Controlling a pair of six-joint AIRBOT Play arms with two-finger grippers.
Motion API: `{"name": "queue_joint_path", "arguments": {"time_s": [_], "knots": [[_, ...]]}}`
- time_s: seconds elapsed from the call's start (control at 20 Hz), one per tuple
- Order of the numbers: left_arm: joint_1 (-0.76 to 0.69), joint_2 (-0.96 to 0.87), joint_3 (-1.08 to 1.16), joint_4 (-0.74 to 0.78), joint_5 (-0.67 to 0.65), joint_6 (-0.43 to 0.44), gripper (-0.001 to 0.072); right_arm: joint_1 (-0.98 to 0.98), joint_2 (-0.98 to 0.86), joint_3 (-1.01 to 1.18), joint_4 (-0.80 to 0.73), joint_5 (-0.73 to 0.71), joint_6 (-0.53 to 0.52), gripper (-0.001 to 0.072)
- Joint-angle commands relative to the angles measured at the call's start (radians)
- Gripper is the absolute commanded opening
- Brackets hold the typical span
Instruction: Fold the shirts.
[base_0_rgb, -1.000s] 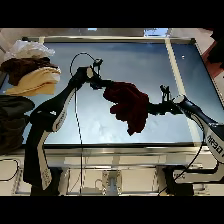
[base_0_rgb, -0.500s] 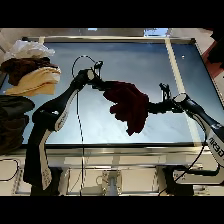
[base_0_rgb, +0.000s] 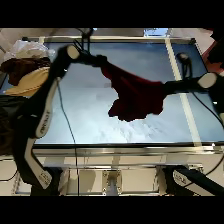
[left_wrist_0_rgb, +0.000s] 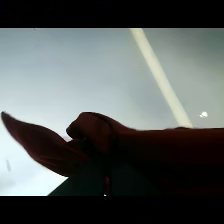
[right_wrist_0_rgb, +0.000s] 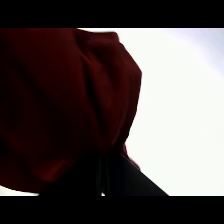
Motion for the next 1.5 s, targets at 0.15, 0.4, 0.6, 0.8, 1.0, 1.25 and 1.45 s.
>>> {"name": "queue_joint_path", "arguments": {"time_s": [0.15, 0.4, 0.6, 0.8, 1.0, 1.25, 1.45], "knots": [[0.025, 0.503, -0.032, 0.183, -0.319, 0.044, 0.0011, 0.001, 0.338, 0.266, -0.176, 0.085, 0.061, 0.0032], [-0.053, 0.755, -0.033, 0.167, -0.38, 0.043, 0.001, 0.001, 0.413, 0.459, -0.148, -0.039, 0.03, 0.0031], [-0.113, 0.773, -0.092, 0.18, -0.386, 0.031, 0.001, 0.001, 0.332, 0.488, -0.019, -0.172, -0.013, 0.0031], [-0.112, 0.765, -0.422, 0.24, -0.465, -0.078, 0.001, 0.002, 0.054, 0.488, 0.147, -0.101, -0.026, 0.0032], [-0.112, 0.765, -0.887, 0.444, -0.477, -0.236, 0.001, 0.059, -0.319, 0.488, 0.296, -0.143, -0.05, 0.0033], [-0.11, 0.765, -1.261, 0.506, -0.249, -0.388, 0.001, 0.248, -0.673, 0.488, 0.291, -0.394, -0.05, 0.0034], [-0.11, 0.765, -1.284, 0.583, -0.145, -0.449, 0.0011, 0.35, -0.734, 0.489, 0.273, -0.693, -0.05, 0.004]]}}
